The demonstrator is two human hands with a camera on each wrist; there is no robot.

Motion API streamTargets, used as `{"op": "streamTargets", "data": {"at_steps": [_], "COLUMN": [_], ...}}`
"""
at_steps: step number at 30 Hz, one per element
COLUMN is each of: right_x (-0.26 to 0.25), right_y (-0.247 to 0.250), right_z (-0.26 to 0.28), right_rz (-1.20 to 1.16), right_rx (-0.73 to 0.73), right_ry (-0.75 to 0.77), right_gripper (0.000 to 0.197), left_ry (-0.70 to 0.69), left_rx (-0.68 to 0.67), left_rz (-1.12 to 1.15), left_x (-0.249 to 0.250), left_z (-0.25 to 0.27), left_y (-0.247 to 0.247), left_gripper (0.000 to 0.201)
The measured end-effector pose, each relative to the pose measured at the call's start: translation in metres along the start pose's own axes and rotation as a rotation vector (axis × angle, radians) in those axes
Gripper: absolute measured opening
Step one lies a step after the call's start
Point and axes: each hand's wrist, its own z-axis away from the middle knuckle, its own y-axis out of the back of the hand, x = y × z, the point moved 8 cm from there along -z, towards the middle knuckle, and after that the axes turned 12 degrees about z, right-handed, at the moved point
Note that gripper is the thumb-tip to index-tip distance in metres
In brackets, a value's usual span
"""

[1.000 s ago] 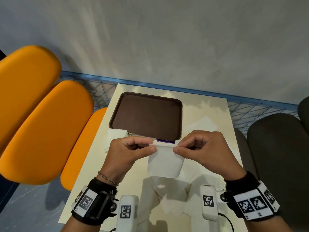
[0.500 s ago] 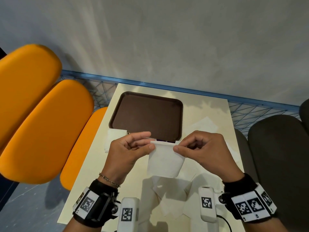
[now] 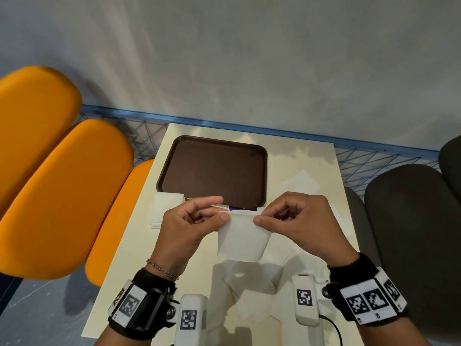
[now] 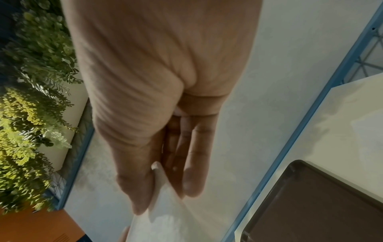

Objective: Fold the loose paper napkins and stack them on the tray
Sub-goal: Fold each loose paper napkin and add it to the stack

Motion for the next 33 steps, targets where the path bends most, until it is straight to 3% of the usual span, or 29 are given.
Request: {"op": "streamTargets", "data": {"at_steps": [4, 8, 11, 16, 30, 33], "right_x": [0.008, 0.019, 0.021, 0.025, 0.045, 0.038], "right_y": [0.000, -0.023, -0.046, -0.053, -0.066, -0.082], "right_z": [-0.001, -0.004, -0.003, -0.009, -0.011, -0.006], "right_rz": [-0.093, -0.290, -0.334, -0.383, -0.466, -0.524], "right_rx": [-0.038, -0.232, -0.322, -0.215, -0.165, -0.293], "right_ry": [-0.079, -0.169, -0.163, -0.199, -0.393, -0.376], "right_gripper": [0.019, 0.054, 0.038, 0.017, 0.024, 0.038], "left_ry": [-0.009, 0.004, 0.007, 0.017, -0.129, -0.130], "left_rx": [0.034, -0.009, -0.045, -0.030, 0.069, 0.076], "left_rz": [0.030, 0.075, 0.068, 0.023, -0.242, -0.253], "left_x": [-0.001, -0.001, -0.001, -0.005, -0.007, -0.008], "left_z": [-0.003, -0.008, -0.009, -0.011, -0.011, -0.011], "left_y": [0.004, 0.003, 0.000, 0.005, 0.021, 0.028], "left_gripper": [0.034, 0.033, 0.031, 0.027, 0.026, 0.027]}}
